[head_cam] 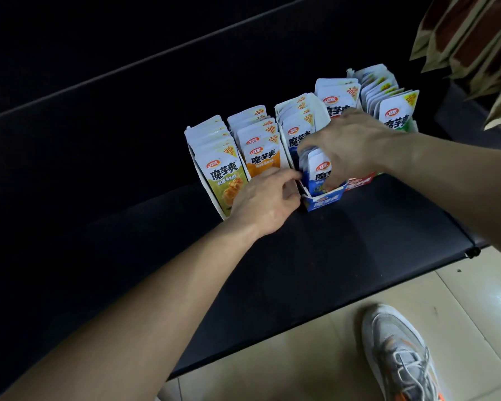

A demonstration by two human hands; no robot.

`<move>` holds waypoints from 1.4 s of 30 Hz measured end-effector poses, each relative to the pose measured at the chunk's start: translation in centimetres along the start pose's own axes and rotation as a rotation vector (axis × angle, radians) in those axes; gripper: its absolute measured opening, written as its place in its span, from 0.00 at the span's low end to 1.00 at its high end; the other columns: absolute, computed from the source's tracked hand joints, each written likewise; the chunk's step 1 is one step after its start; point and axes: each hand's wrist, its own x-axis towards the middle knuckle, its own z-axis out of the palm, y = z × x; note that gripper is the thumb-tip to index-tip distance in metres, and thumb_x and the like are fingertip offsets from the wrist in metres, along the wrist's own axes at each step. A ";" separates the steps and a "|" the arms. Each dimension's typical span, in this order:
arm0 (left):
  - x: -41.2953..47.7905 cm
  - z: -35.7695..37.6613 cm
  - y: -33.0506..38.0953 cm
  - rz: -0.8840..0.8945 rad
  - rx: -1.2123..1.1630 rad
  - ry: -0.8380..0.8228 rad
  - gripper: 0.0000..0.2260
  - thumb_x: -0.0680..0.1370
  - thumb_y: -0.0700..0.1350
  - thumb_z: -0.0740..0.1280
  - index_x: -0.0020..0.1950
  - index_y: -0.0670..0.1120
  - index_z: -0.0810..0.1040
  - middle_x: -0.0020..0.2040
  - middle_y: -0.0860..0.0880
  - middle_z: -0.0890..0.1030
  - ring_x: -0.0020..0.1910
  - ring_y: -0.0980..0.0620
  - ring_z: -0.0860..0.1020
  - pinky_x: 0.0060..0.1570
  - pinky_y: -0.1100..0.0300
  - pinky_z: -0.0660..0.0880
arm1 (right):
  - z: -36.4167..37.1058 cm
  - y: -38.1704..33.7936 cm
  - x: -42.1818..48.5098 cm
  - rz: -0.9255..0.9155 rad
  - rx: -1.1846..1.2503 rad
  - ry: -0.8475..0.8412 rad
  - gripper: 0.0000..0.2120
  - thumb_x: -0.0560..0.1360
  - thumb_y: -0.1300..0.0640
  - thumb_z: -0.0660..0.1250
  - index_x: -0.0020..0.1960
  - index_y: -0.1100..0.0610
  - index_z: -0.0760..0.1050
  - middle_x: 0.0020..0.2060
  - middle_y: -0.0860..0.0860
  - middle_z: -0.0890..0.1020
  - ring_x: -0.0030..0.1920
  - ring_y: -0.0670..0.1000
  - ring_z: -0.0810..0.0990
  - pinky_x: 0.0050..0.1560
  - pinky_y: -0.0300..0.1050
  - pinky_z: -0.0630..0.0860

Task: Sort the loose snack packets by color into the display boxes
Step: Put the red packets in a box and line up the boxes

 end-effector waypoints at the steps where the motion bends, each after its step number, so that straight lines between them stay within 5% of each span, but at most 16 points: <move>1: 0.0 0.0 -0.1 0.009 0.008 0.009 0.17 0.81 0.51 0.65 0.70 0.58 0.73 0.68 0.56 0.74 0.61 0.53 0.75 0.56 0.55 0.74 | 0.2 0.2 0.3 -0.008 -0.009 0.006 0.36 0.65 0.38 0.77 0.67 0.44 0.66 0.44 0.51 0.83 0.48 0.57 0.81 0.62 0.54 0.68; 11: -0.1 0.7 -0.5 0.058 0.038 0.024 0.17 0.80 0.48 0.66 0.68 0.58 0.74 0.68 0.57 0.75 0.63 0.52 0.74 0.59 0.56 0.72 | 0.3 1.0 1.0 -0.043 0.008 0.101 0.31 0.66 0.38 0.75 0.66 0.46 0.72 0.48 0.51 0.82 0.48 0.58 0.80 0.52 0.58 0.75; 15: -0.1 0.0 -0.6 0.080 0.051 0.002 0.16 0.80 0.51 0.65 0.69 0.57 0.74 0.68 0.57 0.75 0.62 0.53 0.74 0.57 0.57 0.73 | 0.7 0.7 0.9 0.015 0.017 0.098 0.34 0.66 0.39 0.75 0.68 0.44 0.68 0.48 0.51 0.84 0.49 0.57 0.81 0.60 0.55 0.72; 20: 1.7 -4.3 -0.3 0.086 0.009 0.246 0.09 0.80 0.46 0.65 0.59 0.53 0.80 0.55 0.55 0.81 0.52 0.53 0.79 0.53 0.52 0.78 | 1.1 0.8 0.8 0.064 0.011 0.100 0.38 0.67 0.39 0.76 0.71 0.43 0.65 0.51 0.51 0.84 0.51 0.58 0.82 0.63 0.55 0.69; 25: 7.0 -7.2 0.3 0.139 0.252 0.304 0.11 0.78 0.46 0.66 0.59 0.53 0.81 0.55 0.52 0.81 0.55 0.49 0.78 0.52 0.52 0.77 | 1.2 0.9 0.1 0.051 0.032 0.118 0.36 0.68 0.40 0.76 0.72 0.44 0.65 0.53 0.49 0.84 0.52 0.57 0.82 0.63 0.54 0.69; 31: 9.8 -5.1 1.0 0.086 0.527 0.364 0.15 0.77 0.58 0.69 0.61 0.55 0.80 0.59 0.48 0.76 0.60 0.45 0.72 0.54 0.51 0.69 | 1.6 1.2 0.1 0.034 0.046 0.124 0.35 0.68 0.40 0.76 0.70 0.44 0.66 0.52 0.49 0.83 0.53 0.56 0.82 0.63 0.55 0.71; 38: 10.4 -3.2 1.3 0.026 0.567 0.430 0.17 0.76 0.59 0.69 0.62 0.54 0.81 0.58 0.47 0.76 0.59 0.43 0.72 0.55 0.50 0.68 | 1.6 1.5 0.4 0.017 0.062 0.103 0.35 0.67 0.40 0.77 0.69 0.41 0.65 0.53 0.48 0.83 0.53 0.55 0.82 0.63 0.55 0.70; 42: 10.5 -3.3 0.9 0.037 0.393 0.480 0.09 0.76 0.54 0.70 0.54 0.54 0.83 0.56 0.49 0.75 0.57 0.44 0.71 0.54 0.51 0.69 | 1.5 1.5 0.5 0.015 0.046 0.098 0.35 0.67 0.40 0.77 0.70 0.43 0.66 0.56 0.48 0.82 0.56 0.56 0.81 0.64 0.54 0.67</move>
